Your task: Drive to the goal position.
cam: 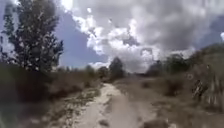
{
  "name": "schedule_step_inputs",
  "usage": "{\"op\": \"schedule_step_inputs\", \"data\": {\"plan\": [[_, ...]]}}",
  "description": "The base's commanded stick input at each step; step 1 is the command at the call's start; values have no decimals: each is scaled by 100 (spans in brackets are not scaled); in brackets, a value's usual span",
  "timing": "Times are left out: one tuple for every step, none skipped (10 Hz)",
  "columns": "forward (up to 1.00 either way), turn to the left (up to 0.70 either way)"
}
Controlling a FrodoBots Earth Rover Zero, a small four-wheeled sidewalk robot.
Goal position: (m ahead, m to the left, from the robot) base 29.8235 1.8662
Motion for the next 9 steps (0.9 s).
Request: {"op": "schedule_step_inputs", "data": {"plan": [[85,0],[85,0],[85,0],[85,0],[85,0],[85,0],[85,0],[85,0],[85,0]]}}
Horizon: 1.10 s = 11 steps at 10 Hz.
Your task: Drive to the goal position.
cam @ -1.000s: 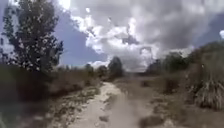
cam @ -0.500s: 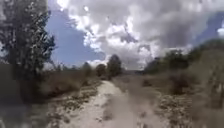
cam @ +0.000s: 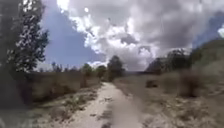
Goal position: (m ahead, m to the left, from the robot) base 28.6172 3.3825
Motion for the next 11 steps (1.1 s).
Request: {"op": "schedule_step_inputs", "data": {"plan": [[85,0],[85,0],[85,0],[85,0],[85,0],[85,0],[85,0],[85,0],[85,0],[85,0],[85,0]]}}
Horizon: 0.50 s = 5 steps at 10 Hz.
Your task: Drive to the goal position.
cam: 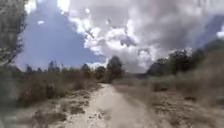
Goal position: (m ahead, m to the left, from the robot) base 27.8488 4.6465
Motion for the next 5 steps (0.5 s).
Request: {"op": "schedule_step_inputs", "data": {"plan": [[85,0],[85,0],[85,0],[85,0],[85,0]]}}
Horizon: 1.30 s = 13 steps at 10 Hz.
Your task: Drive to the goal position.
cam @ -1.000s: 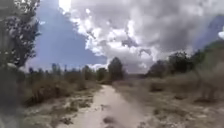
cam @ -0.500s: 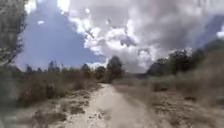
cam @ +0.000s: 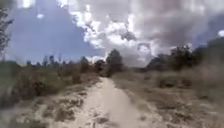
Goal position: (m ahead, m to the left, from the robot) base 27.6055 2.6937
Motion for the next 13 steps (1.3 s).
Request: {"op": "schedule_step_inputs", "data": {"plan": [[85,0],[85,0],[85,0],[85,0],[85,0],[85,0],[85,0],[85,0],[85,0],[85,0],[85,0],[85,0],[85,0]]}}
